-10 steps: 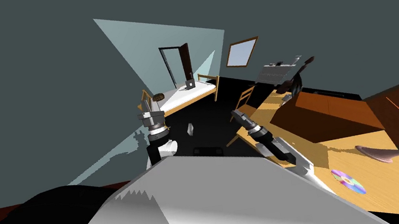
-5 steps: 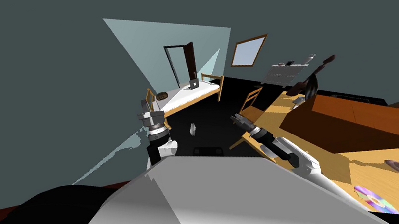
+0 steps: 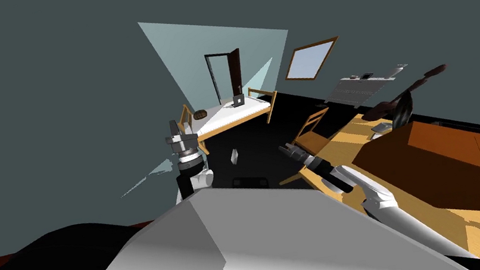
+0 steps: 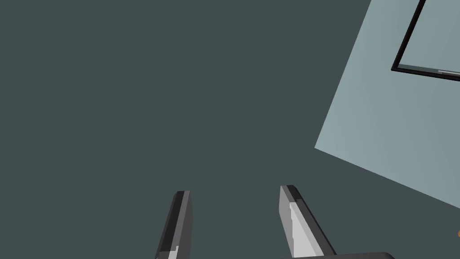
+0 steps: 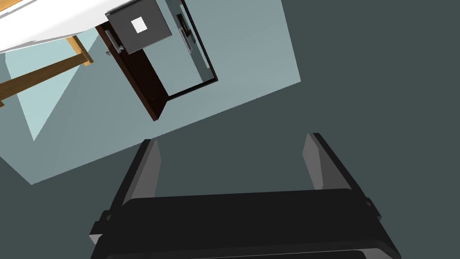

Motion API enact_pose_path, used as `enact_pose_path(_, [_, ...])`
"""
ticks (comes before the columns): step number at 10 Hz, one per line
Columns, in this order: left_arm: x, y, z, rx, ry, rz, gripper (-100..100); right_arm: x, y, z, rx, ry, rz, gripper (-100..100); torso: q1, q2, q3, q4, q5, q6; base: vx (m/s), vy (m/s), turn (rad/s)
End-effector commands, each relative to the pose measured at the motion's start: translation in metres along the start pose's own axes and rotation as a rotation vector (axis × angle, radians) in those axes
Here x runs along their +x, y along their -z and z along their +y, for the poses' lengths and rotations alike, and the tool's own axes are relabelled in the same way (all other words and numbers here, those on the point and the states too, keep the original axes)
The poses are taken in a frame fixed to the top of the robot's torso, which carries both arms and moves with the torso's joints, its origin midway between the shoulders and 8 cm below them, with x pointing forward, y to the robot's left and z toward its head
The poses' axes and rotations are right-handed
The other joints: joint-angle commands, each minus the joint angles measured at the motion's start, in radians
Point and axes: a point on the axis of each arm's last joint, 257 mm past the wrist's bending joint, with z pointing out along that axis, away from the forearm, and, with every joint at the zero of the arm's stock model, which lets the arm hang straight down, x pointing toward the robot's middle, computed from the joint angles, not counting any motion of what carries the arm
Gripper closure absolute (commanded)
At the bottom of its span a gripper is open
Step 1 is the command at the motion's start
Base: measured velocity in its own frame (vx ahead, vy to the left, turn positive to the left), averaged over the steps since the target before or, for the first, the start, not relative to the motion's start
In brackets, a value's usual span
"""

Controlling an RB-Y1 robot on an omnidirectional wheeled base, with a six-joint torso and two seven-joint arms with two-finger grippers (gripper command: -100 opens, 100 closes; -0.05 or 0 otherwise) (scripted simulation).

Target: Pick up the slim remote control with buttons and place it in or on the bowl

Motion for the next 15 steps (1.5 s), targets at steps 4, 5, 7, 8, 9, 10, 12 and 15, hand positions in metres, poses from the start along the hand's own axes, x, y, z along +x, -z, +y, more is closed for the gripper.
enact_pose_path(4, [0.0, 0.0, 0.0, 0.0, 0.0, 0.0, 0, 0.044, 0.027, -0.041, 0.063, 0.061, 0.166, -100, 0.0, 0.002, 0.001, 0.0, 0.0, 0.0, 0.046, 0.007, 0.081])
enact_pose_path(5, [0.0, 0.0, 0.0, 0.0, 0.0, 0.0, 0, 0.049, 0.031, -0.049, 0.082, 0.056, 0.176, -100, 0.0, 0.002, 0.001, 0.0, 0.0, 0.0, 0.046, -0.005, 0.074])
enact_pose_path(7, [0.0, 0.0, 0.0, 0.0, 0.0, 0.0, 0, 0.067, 0.045, -0.065, 0.106, 0.081, 0.25, -100, -0.002, 0.0, 0.0, 0.0, 0.0, 0.0, 0.062, -0.02, 0.101])
enact_pose_path(8, [0.0, 0.0, 0.0, 0.0, 0.0, 0.0, 0, 0.07, 0.048, -0.071, 0.119, 0.077, 0.257, -100, -0.002, 0.0, 0.0, 0.0, 0.0, 0.0, 0.031, -0.008, -0.01])
enact_pose_path(9, [0.0, 0.0, 0.0, 0.0, 0.0, 0.0, 0, 0.085, 0.061, -0.081, 0.132, 0.103, 0.324, -100, -0.001, 0.002, 0.001, 0.0, 0.0, 0.0, 0.044, -0.013, 0.105])
enact_pose_path(10, [0.0, 0.0, 0.0, 0.0, 0.0, 0.0, 0, 0.087, 0.063, -0.084, 0.139, 0.101, 0.328, -100, -0.001, 0.001, 0.001, 0.0, 0.0, 0.0, 0.045, -0.018, 0.071])
enact_pose_path(12, [0.0, 0.0, 0.0, 0.0, 0.0, 0.0, 0, 0.107, 0.085, -0.105, 0.178, 0.118, 0.41, -100, -0.001, 0.002, 0.001, 0.001, 0.0, 0.0, 0.032, -0.009, 0.066])
enact_pose_path(15, [0.0, 0.0, 0.0, 0.0, 0.0, 0.0, 0, 0.143, 0.134, -0.14, 0.249, 0.139, 0.563, -100, -0.004, 0.001, 0.0, 0.0, -0.001, 0.0, 0.054, -0.061, 0.113])
